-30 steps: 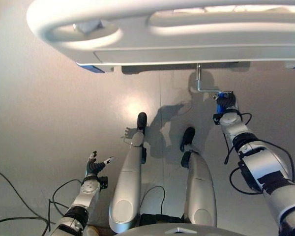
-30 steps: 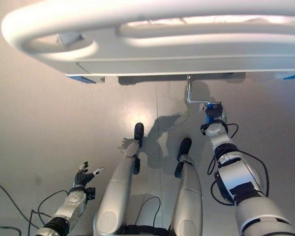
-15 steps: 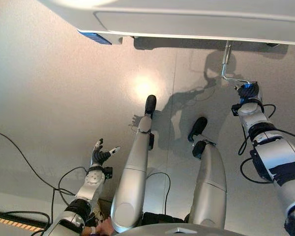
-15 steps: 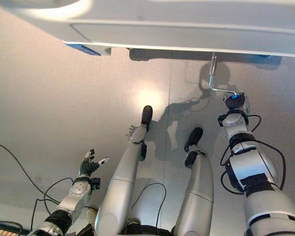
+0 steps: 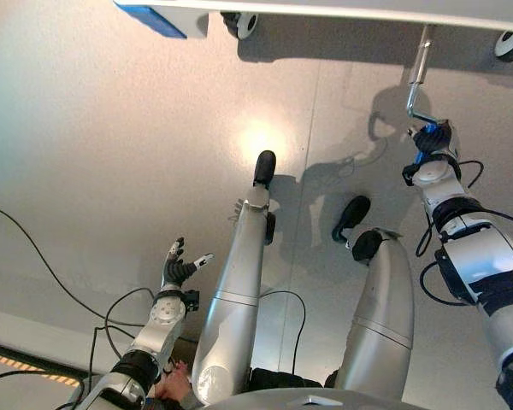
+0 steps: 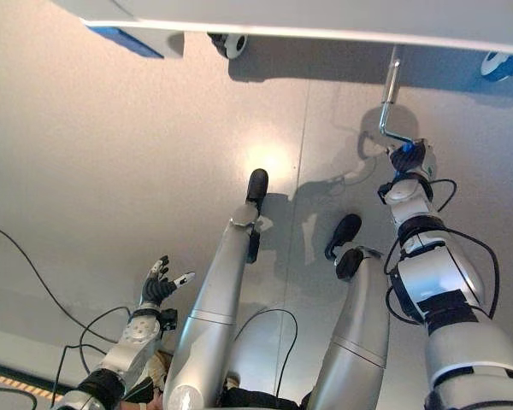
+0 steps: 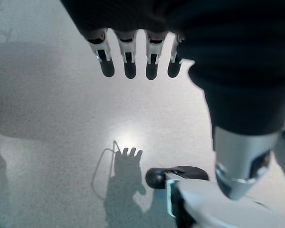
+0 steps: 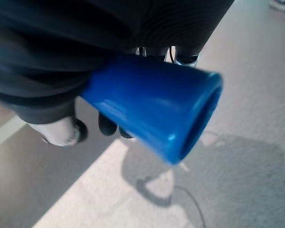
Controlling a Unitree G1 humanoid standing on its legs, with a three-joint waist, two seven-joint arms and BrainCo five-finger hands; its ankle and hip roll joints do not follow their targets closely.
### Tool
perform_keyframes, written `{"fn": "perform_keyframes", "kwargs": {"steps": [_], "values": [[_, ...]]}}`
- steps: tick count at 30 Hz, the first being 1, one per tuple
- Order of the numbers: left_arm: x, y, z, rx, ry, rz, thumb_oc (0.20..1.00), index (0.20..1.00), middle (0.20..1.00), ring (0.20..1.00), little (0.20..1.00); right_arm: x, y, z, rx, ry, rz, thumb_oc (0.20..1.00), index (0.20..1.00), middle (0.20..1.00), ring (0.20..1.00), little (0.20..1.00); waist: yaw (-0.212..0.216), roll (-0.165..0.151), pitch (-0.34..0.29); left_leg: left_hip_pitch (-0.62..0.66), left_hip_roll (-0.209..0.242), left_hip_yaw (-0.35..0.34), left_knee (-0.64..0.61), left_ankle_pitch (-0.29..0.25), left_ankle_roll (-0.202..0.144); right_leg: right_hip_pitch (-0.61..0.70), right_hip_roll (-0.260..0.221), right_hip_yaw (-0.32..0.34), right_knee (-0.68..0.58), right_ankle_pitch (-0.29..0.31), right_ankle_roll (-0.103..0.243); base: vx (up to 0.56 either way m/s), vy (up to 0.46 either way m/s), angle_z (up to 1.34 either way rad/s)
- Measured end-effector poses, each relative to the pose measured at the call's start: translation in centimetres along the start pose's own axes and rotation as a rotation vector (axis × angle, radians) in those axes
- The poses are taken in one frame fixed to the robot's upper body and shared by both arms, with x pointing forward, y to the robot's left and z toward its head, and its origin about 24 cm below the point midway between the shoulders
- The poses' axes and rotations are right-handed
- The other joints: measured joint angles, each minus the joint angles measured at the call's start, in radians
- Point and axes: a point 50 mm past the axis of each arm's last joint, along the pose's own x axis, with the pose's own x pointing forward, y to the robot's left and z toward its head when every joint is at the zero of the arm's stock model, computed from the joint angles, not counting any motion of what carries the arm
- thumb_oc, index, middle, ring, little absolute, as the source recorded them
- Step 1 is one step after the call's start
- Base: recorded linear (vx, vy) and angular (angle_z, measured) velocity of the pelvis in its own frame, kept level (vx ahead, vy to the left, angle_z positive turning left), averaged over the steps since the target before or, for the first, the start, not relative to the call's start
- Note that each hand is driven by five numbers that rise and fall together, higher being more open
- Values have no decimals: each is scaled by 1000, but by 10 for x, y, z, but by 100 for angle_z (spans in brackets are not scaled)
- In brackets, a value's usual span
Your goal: Raise the hospital bed
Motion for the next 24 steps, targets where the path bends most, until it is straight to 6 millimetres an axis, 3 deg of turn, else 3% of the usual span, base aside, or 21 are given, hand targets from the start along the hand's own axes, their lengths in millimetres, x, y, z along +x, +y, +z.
{"fn": "perform_keyframes", "kwargs": {"steps": [17, 18, 19, 20, 24], "values": [[0, 4, 9, 11, -49, 22, 1000, 1000, 1000, 1000, 1000, 1, 2, 26, 22, -25, -46, 200, 200, 200, 200, 200, 2, 9, -4, -92, -36, -22, 50, -15, -13, -86, -20, 4, 70, -13, 2, 31, 2, 5], [1, 5, 10, 10, -53, 26, 1000, 1000, 1000, 1000, 1000, 0, 3, 27, 23, -26, -47, 200, 200, 200, 200, 200, 0, 9, -4, -96, -38, -22, 48, -22, -23, -88, -25, 2, 69, -13, 1, 12, 7, 13], [-1, 5, 6, 13, -41, 30, 1000, 1000, 1000, 1000, 1000, -1, 6, 28, 27, -32, -44, 200, 200, 200, 200, 200, -2, 11, -5, -119, -53, -27, 174, -68, -7, -94, -45, -5, 79, -12, -4, 14, 10, -9], [-5, 5, -1, 15, -18, 33, 1000, 1000, 1000, 1000, 1000, -2, 8, 31, 29, -42, -37, 200, 200, 200, 200, 200, 0, 13, -6, -107, -51, -26, 251, -150, 7, -98, -45, -10, 96, -13, -2, 14, 5, -23], [-4, 9, 2, 14, -33, 47, 1000, 1000, 1000, 1000, 1000, -5, 16, 45, 53, -88, -26, 200, 200, 200, 200, 200, -3, 21, -11, -130, -58, -32, 252, -160, 3, -109, -36, 2, 149, -56, -2, 5, -1, 1]]}}
